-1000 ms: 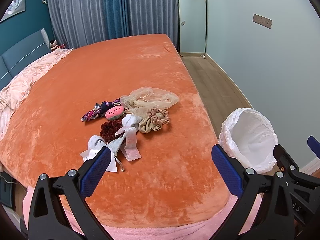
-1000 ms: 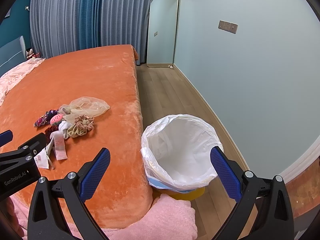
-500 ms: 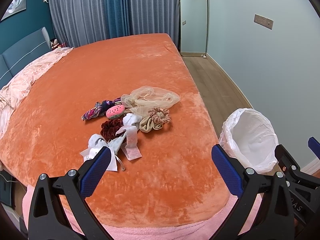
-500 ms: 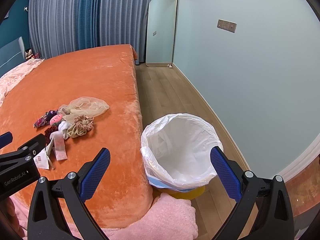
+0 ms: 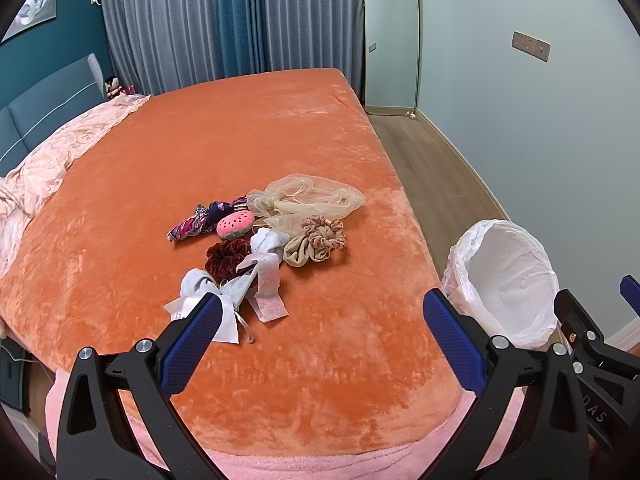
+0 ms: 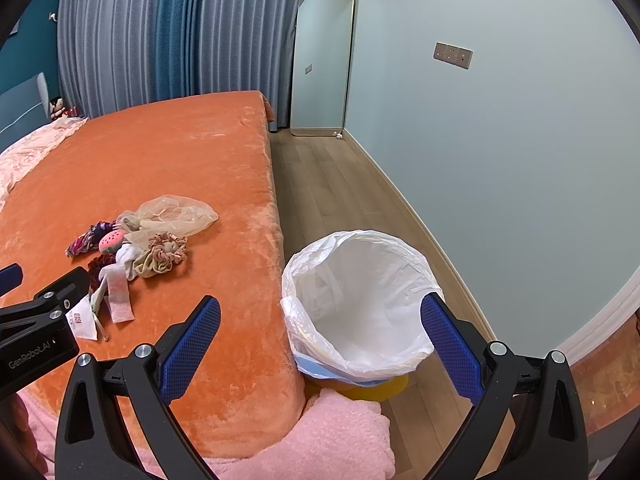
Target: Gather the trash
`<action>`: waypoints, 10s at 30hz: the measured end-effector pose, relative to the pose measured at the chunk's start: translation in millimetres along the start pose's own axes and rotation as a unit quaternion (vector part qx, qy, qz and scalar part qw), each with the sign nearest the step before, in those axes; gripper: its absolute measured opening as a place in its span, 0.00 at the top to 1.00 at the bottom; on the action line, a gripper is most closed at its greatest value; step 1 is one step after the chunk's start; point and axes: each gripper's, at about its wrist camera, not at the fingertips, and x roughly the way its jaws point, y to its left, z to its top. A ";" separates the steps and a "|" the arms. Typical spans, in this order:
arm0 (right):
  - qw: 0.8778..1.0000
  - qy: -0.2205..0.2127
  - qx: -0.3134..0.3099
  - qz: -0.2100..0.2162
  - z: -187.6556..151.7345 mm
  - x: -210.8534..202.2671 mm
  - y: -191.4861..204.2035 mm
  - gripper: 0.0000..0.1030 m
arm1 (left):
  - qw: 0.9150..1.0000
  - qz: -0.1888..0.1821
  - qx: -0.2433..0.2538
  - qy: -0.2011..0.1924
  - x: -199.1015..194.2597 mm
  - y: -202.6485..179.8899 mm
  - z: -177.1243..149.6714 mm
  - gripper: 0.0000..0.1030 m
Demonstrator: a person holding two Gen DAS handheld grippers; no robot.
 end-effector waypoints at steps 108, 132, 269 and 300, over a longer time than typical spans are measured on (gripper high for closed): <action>0.973 0.090 -0.082 0.196 -1.0 136.9 259.3 0.27 | 0.972 -0.032 -0.187 0.141 183.4 221.7 -50.0 0.25; 0.966 0.114 -0.027 0.230 -5.9 135.8 239.7 1.00 | 0.971 -0.051 -0.176 0.151 171.6 222.5 -54.7 0.90; 0.965 -0.036 0.242 0.098 47.4 72.1 -113.5 0.75 | 0.965 -0.249 0.073 0.045 78.1 -154.0 75.4 0.34; 0.985 -0.004 0.092 0.145 46.6 39.9 40.6 0.31 | 0.996 -0.088 -0.020 0.005 59.9 30.1 56.3 0.14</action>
